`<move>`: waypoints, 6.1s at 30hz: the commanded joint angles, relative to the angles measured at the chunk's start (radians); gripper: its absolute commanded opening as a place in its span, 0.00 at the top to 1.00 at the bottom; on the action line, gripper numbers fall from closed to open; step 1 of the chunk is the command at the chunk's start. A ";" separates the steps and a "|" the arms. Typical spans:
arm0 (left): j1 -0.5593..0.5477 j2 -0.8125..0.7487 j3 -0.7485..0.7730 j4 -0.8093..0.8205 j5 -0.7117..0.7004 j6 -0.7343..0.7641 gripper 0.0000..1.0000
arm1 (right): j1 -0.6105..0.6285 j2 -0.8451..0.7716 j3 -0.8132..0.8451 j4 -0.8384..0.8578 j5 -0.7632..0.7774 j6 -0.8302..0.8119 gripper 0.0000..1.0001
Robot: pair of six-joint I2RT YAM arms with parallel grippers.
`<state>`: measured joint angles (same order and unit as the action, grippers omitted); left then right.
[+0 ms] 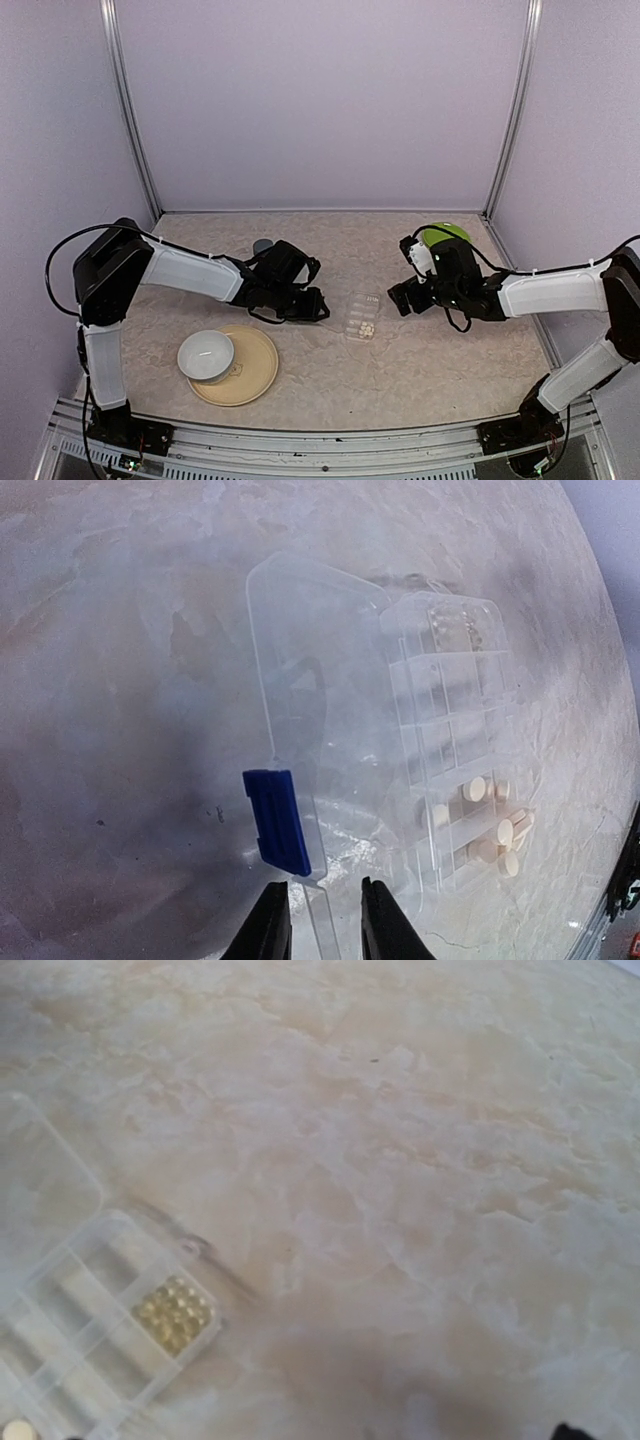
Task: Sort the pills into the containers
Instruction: Pick up the pill container from the center of the board, then adjust the pill in the compartment of the pill container, then pick up the pill from the center of the board.
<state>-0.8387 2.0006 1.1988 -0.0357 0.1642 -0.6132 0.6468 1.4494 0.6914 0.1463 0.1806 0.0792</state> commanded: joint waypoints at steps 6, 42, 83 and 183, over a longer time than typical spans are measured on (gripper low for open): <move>0.023 0.044 0.079 -0.093 0.128 0.156 0.78 | -0.009 -0.033 -0.006 0.003 -0.187 -0.036 0.00; 0.070 0.065 0.159 -0.216 0.255 0.371 0.83 | 0.237 0.140 -0.002 0.099 -0.070 -0.165 0.00; 0.070 0.057 0.156 -0.213 0.264 0.371 0.82 | 0.265 0.168 0.035 0.085 0.009 -0.154 0.00; 0.073 -0.264 0.016 -0.122 0.144 0.252 0.01 | 0.329 0.264 0.056 0.010 -0.261 -0.099 0.62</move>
<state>-0.7647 1.7725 1.2190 -0.1719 0.3252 -0.3595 0.9684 1.6814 0.7204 0.1387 -0.0902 -0.0250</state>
